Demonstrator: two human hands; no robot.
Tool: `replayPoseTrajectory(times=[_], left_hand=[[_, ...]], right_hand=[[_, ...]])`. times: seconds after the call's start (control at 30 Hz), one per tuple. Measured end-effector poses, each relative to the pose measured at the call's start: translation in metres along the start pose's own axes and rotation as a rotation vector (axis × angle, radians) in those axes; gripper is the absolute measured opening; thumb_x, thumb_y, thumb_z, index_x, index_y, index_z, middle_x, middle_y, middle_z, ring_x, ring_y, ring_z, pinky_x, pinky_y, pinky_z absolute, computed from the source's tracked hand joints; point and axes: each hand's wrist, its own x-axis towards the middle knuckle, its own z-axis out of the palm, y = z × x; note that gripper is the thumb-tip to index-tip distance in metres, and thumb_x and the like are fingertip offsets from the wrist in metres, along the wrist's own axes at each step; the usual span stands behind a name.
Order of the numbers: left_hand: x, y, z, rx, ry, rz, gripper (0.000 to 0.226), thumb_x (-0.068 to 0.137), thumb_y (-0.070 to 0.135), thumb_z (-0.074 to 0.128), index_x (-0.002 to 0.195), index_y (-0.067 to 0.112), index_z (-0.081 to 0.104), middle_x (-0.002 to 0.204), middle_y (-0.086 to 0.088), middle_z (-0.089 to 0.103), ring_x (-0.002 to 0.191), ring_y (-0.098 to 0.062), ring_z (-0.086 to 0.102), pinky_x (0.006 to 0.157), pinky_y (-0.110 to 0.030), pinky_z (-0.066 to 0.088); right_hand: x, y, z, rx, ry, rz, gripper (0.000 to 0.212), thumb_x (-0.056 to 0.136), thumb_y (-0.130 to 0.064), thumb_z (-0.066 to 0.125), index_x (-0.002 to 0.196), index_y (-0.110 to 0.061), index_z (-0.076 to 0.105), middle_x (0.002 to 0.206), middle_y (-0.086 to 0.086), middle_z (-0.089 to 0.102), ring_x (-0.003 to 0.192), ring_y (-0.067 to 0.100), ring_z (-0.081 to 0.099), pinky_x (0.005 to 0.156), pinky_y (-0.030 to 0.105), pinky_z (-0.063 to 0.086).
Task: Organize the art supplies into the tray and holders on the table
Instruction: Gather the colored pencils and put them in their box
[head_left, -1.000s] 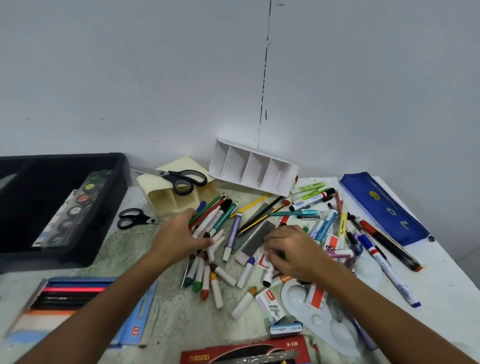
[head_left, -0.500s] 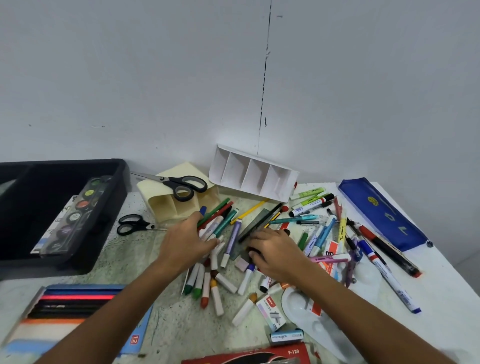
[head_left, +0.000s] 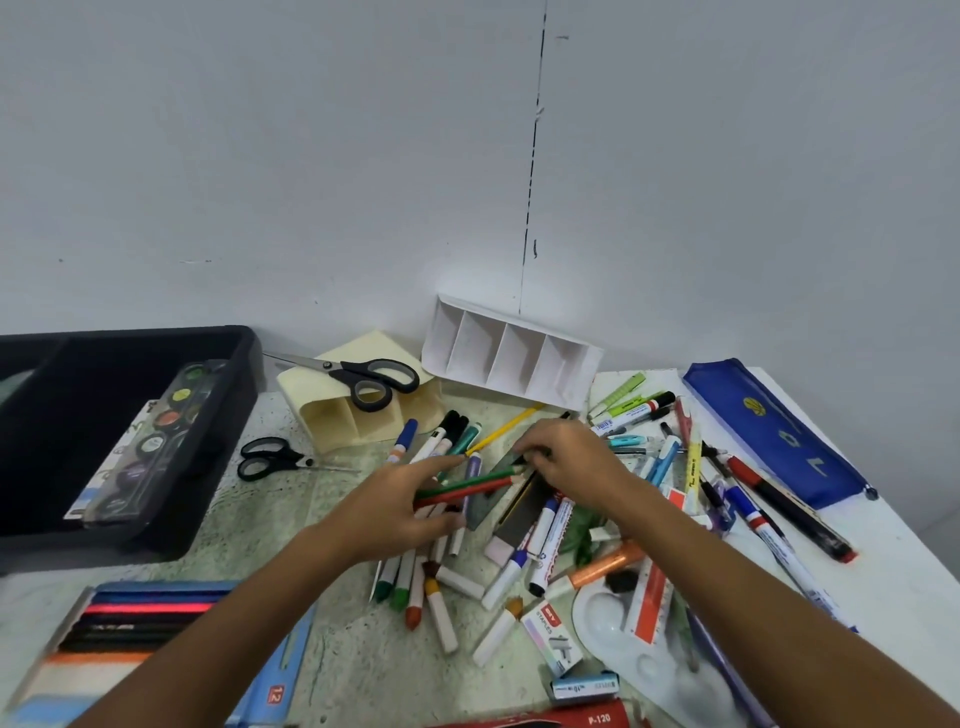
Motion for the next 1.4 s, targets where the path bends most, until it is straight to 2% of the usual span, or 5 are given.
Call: replayPoseTrajectory(times=[0.2,0.37,0.83,1.17,1.4], left_hand=[[-0.007,0.011,-0.002,-0.555,0.213,-0.162,0.012,0.091,0.021,0.067,0.102,0.019,0.066,0.082,-0.013,0.07,0.066,-0.018,0.066,0.057,-0.025,0.053],[-0.003,0.015,0.003,-1.047,0.225,-0.403,0.027,0.097,0.021,0.055,0.109,-0.003,0.06,0.072,-0.015,0.063,0.038,-0.01,0.035,0.037,-0.019,0.026],[0.026,0.053,0.015,-1.377,-0.077,-0.561,0.027,0.089,0.033,0.059,0.091,0.009,0.071,0.091,-0.011,0.065,0.079,-0.025,0.054,0.068,-0.034,0.041],[0.022,0.046,0.017,-1.448,-0.003,-0.601,0.016,0.098,0.016,0.047,0.101,0.009,0.062,0.065,0.001,0.053,0.054,-0.012,0.053,0.054,-0.026,0.041],[0.005,0.038,0.012,-1.539,0.03,-0.602,0.02,0.102,0.017,0.042,0.106,0.007,0.058,0.063,-0.001,0.05,0.045,-0.01,0.037,0.04,-0.023,0.037]], right_hand=[[0.015,-0.01,0.011,-0.249,-0.22,-0.197,0.025,0.091,-0.024,0.063,0.115,-0.027,0.071,0.109,-0.001,0.062,0.11,0.017,0.049,0.086,0.03,0.043],[0.004,-0.017,0.014,-0.314,-0.143,-0.338,0.025,0.096,-0.015,0.052,0.113,-0.015,0.07,0.105,0.004,0.065,0.102,0.021,0.059,0.084,0.036,0.05],[-0.05,-0.039,0.021,-0.291,0.284,-0.888,0.01,0.092,-0.007,0.064,0.094,-0.008,0.074,0.106,0.011,0.071,0.093,0.024,0.067,0.083,0.033,0.055],[-0.042,-0.019,0.013,-0.098,0.335,-0.545,0.022,0.081,0.004,0.058,0.097,-0.002,0.072,0.095,0.011,0.071,0.084,0.021,0.069,0.074,0.028,0.059],[0.018,-0.002,0.021,-0.166,-0.003,-0.103,0.032,0.098,-0.02,0.053,0.129,-0.018,0.062,0.119,0.007,0.064,0.107,0.025,0.061,0.087,0.036,0.05]])
